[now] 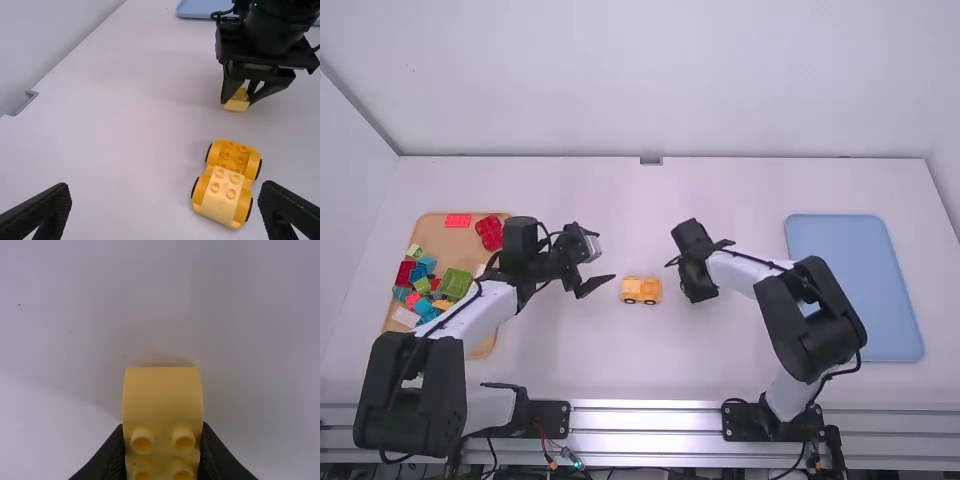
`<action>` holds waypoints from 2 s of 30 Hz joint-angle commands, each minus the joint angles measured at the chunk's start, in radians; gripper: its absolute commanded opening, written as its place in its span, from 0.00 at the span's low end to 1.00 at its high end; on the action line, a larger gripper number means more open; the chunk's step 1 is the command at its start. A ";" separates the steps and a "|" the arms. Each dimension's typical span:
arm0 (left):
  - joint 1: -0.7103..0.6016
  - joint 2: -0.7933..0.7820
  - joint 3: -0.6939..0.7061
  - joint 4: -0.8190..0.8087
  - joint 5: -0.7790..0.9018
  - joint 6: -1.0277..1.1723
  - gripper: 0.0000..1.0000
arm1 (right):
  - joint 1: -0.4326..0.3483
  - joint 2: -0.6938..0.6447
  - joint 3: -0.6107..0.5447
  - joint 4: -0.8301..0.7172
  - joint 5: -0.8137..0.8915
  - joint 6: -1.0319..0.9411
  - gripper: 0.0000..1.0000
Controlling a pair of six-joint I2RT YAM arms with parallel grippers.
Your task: Assemble lego blocks to make yellow taxi
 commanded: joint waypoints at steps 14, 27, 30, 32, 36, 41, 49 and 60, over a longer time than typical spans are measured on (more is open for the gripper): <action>-0.002 -0.019 -0.006 -0.007 0.029 -0.004 0.99 | 0.001 -0.014 0.019 -0.031 -0.069 0.232 0.00; 0.004 -0.019 -0.006 -0.011 0.029 -0.004 0.99 | 0.001 -0.014 0.019 -0.065 -0.075 0.266 0.00; 0.004 -0.019 -0.006 -0.013 0.029 -0.004 0.99 | 0.003 -0.014 0.019 -0.078 -0.093 0.254 0.00; 0.004 -0.019 -0.006 -0.013 0.029 -0.004 0.99 | 0.002 -0.014 0.019 -0.082 -0.092 0.255 0.00; 0.004 -0.019 -0.006 -0.013 0.029 -0.004 0.99 | 0.002 -0.014 0.019 -0.077 -0.092 0.250 0.09; 0.004 -0.019 -0.006 -0.013 0.029 -0.003 0.99 | 0.003 -0.014 0.019 -0.077 -0.092 0.250 0.90; 0.004 -0.019 -0.006 -0.013 0.029 -0.003 0.99 | 0.014 -0.015 0.019 -0.068 -0.085 0.244 0.99; 0.004 -0.019 -0.006 -0.010 0.029 -0.004 0.99 | -0.021 -0.191 0.019 -0.126 -0.097 0.129 0.99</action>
